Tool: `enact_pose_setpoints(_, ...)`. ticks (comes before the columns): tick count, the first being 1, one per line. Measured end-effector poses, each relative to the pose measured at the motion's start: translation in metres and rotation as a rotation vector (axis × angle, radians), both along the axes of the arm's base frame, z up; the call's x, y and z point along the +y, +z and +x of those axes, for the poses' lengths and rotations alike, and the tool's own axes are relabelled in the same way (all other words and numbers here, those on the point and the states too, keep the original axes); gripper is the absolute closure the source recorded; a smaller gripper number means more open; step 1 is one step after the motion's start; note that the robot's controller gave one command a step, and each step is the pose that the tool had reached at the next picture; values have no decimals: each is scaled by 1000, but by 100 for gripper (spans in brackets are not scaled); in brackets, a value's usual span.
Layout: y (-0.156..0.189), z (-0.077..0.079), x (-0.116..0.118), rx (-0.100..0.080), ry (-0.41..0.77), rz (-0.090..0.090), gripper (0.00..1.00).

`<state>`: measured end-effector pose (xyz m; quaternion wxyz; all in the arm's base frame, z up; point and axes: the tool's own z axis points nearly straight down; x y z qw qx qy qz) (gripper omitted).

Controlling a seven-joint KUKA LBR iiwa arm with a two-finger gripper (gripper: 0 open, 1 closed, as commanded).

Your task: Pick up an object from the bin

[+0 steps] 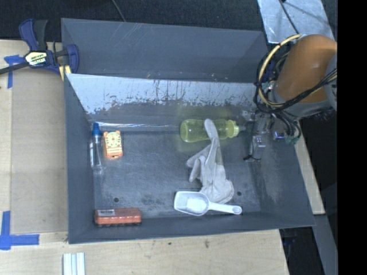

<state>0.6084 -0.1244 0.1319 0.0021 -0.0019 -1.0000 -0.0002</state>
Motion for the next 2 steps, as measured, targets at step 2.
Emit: enact_pose_setpoints(2,-32,13,19,-18,25,-5,0)
